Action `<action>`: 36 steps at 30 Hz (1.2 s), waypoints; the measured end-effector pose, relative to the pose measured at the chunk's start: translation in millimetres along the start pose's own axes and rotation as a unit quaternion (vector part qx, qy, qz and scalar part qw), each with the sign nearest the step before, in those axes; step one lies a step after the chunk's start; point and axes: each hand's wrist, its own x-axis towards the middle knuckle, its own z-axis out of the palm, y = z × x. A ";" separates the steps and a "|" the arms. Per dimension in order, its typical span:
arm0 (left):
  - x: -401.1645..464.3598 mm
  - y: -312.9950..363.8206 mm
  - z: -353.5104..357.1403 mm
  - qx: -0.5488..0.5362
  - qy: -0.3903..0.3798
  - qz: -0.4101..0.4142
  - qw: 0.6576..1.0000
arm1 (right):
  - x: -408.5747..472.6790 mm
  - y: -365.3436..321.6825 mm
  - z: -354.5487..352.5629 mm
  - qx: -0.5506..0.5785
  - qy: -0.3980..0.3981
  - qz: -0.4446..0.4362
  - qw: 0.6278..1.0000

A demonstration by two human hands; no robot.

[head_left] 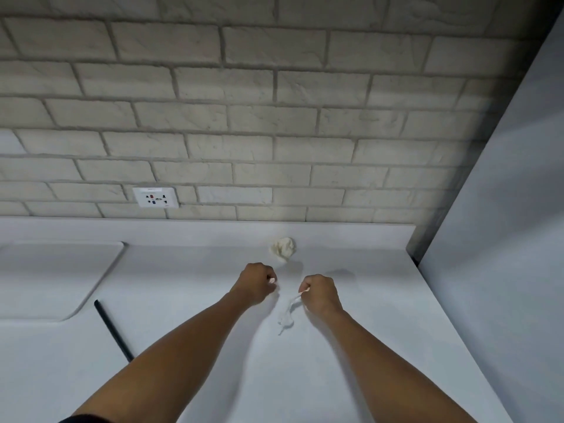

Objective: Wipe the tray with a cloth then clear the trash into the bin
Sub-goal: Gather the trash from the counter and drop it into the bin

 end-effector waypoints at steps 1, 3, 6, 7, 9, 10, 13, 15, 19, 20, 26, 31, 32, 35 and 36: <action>-8.1 -0.5 -5.5 -0.007 0.011 0.002 1.000 | -6.2 -6.2 -1.0 0.010 0.002 -0.006 1.000; -25.3 -2.5 -14.4 -0.022 0.034 0.001 0.999 | -19.9 -17.1 -1.8 0.029 0.009 -0.020 0.999; -53.6 -6.1 -24.4 -0.042 0.049 0.015 0.998 | -44.3 -32.0 0.1 0.053 0.022 -0.040 0.998; -63.9 -7.2 -27.0 -0.049 0.051 0.023 0.997 | -53.0 -36.5 2.5 0.060 0.026 -0.044 0.997; -85.5 -8.8 -31.2 -0.069 0.054 0.033 0.996 | -73.1 -43.9 9.3 0.072 0.032 -0.045 0.996; -96.1 -9.7 -33.2 -0.080 0.054 0.036 0.995 | -84.0 -47.4 13.2 0.076 0.036 -0.043 0.996; -128.8 -15.6 -37.8 -0.099 0.041 0.059 0.993 | -118.1 -58.1 25.6 0.089 0.054 -0.035 0.994; -150.4 -19.9 -37.4 -0.102 0.024 0.083 0.991 | -144.3 -63.3 34.3 0.100 0.064 -0.025 0.993; -194.2 -11.3 -18.5 -0.122 -0.028 0.129 0.984 | -203.7 -58.7 53.4 0.140 0.102 0.029 0.984; -205.3 -4.8 -10.0 -0.132 -0.040 0.135 0.981 | -220.1 -52.8 57.4 0.154 0.119 0.049 0.980; -263.8 59.1 49.4 -0.163 -0.144 0.203 0.955 | -321.7 18.9 43.5 0.169 0.192 0.138 0.957; -306.9 120.9 99.0 -0.166 -0.198 0.252 0.933 | -385.0 81.6 24.1 0.163 0.236 0.217 0.933; -313.9 130.4 108.9 -0.162 -0.211 0.257 0.929 | -395.3 93.6 22.6 0.163 0.243 0.232 0.928; -332.3 156.9 139.6 -0.146 -0.259 0.272 0.915 | -425.1 131.9 24.3 0.181 0.266 0.266 0.909; -338.6 165.0 150.4 -0.143 -0.271 0.277 0.911 | -434.1 145.1 26.4 0.190 0.274 0.279 0.901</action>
